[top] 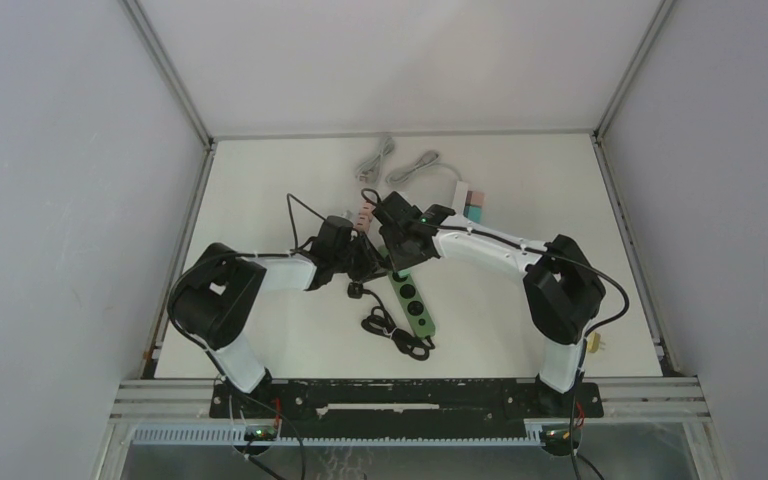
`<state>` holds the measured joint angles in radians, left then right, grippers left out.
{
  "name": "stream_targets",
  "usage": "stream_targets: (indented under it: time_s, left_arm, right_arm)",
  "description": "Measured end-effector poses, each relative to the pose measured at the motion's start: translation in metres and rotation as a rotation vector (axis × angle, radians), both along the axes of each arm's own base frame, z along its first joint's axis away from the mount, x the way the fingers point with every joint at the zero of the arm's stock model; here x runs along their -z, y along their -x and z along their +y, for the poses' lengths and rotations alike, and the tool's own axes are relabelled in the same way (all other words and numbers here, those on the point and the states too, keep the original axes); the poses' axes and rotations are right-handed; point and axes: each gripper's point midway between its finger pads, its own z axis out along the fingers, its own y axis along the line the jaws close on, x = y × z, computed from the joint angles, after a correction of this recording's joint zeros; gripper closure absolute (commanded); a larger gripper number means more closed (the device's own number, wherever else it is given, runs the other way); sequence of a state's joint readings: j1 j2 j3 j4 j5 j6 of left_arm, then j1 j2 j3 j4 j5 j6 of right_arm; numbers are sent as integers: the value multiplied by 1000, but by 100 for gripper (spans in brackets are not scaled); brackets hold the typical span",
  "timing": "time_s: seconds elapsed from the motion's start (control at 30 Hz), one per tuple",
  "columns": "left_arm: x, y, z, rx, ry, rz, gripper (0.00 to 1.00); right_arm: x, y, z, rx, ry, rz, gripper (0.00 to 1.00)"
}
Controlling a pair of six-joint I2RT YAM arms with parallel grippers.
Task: Insert the plug
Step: Insert the plug into the socket.
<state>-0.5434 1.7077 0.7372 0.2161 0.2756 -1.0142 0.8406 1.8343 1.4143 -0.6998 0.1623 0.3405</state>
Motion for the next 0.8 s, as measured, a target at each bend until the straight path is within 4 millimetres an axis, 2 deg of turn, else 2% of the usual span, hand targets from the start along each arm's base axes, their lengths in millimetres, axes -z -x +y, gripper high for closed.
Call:
stream_targets:
  time_s: [0.8]
  left_arm:
    - [0,0,0,-4,3,6,66]
  right_arm:
    - [3,3,-2,1,68,-10,100]
